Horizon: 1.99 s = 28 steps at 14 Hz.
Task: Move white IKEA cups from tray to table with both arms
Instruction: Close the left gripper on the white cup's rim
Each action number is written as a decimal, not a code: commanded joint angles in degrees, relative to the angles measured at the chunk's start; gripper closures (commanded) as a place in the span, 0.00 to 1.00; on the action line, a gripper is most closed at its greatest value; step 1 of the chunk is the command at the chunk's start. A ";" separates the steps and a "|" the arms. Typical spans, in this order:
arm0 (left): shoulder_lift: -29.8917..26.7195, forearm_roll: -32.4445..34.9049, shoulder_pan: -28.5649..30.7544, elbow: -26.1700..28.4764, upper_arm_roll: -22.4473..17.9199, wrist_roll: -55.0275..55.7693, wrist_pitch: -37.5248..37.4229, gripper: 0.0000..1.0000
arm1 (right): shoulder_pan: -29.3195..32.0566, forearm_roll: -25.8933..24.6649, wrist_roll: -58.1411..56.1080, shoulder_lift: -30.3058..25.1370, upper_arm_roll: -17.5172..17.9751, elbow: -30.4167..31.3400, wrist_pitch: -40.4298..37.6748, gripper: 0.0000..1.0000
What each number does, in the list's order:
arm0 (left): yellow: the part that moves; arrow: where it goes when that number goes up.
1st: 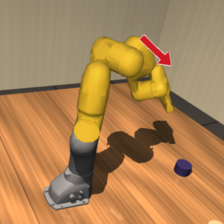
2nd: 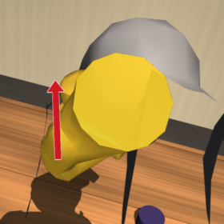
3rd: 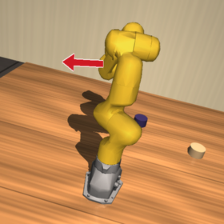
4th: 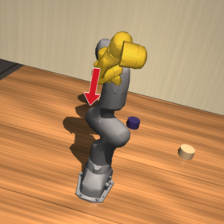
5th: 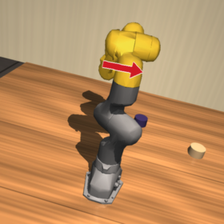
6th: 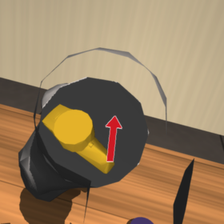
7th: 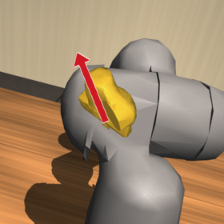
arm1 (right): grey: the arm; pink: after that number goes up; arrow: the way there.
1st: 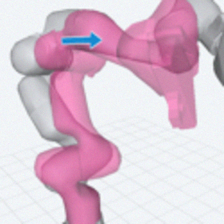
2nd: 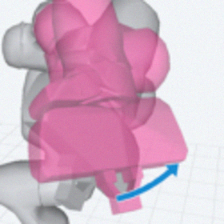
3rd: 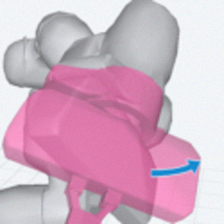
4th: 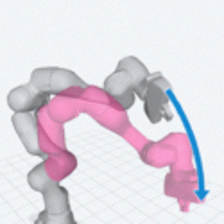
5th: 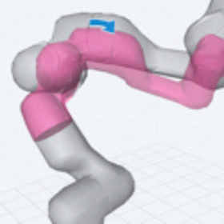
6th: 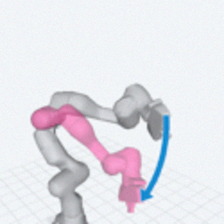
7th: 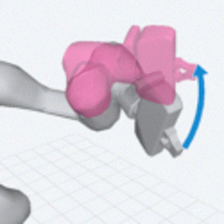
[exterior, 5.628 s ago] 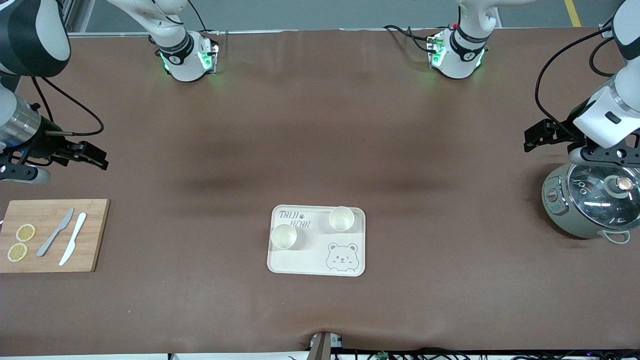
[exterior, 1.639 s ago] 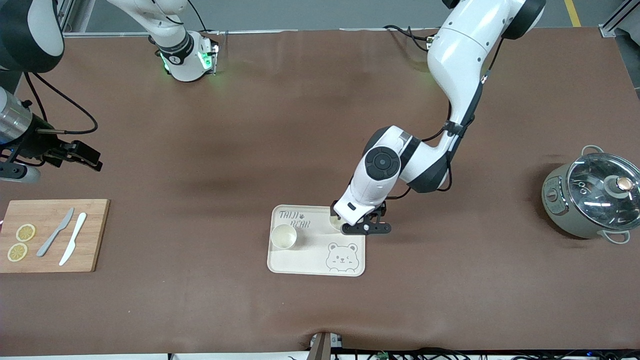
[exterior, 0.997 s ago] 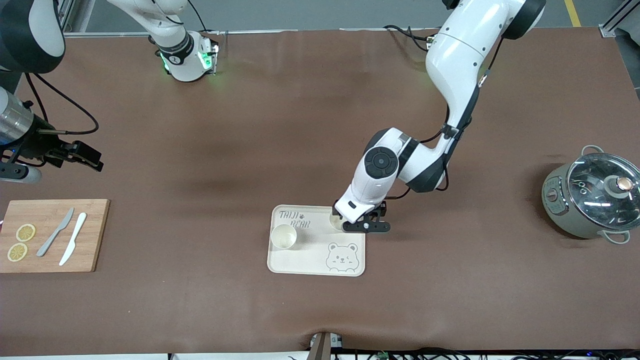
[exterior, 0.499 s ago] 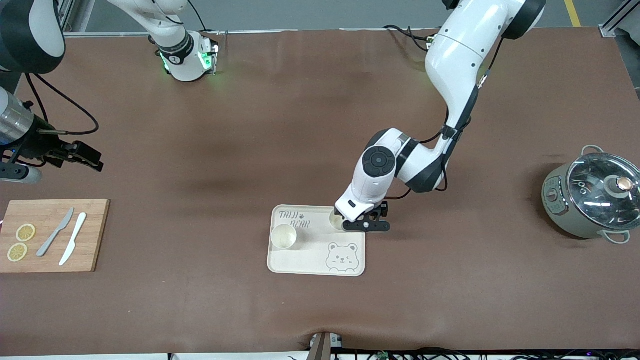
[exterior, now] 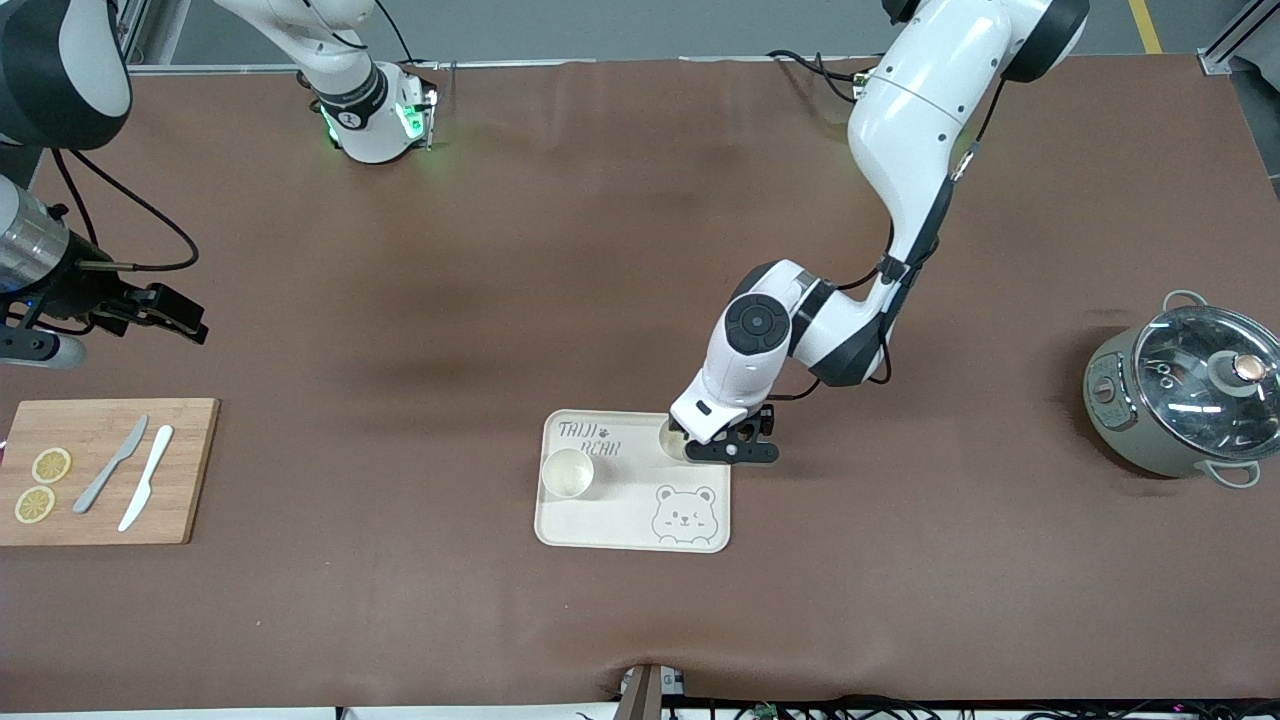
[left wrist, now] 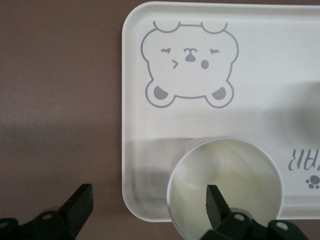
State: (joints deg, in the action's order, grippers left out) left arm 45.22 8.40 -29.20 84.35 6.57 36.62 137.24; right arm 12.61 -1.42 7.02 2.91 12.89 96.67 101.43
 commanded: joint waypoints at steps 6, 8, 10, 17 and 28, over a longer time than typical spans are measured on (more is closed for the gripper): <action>0.39 2.76 -1.04 0.03 -0.24 3.37 1.45 0.00 | -0.04 -0.42 -0.51 0.08 0.12 -0.26 -0.09 0.00; 0.48 2.76 -0.95 -0.06 -0.24 3.37 1.45 0.00 | -0.04 -0.42 -0.60 0.08 0.12 -0.26 -0.09 0.00; 0.48 2.76 -0.95 -0.32 -0.24 3.19 1.45 0.00 | -0.04 -0.42 -0.60 0.17 0.12 -0.26 0.00 0.00; 0.39 2.50 -0.95 -0.50 -0.24 3.45 1.45 1.00 | -0.04 -0.42 -0.51 0.26 0.12 -0.26 0.00 0.00; -0.30 2.67 -1.13 -0.50 -0.24 5.30 1.45 1.00 | -0.04 -0.42 -0.51 0.26 0.12 -0.26 0.00 0.00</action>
State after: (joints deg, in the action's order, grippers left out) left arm 45.50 9.23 -30.01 84.03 6.58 39.97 138.26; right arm 12.61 -1.42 7.01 3.07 12.89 96.68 101.43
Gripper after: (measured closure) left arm 0.965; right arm 0.000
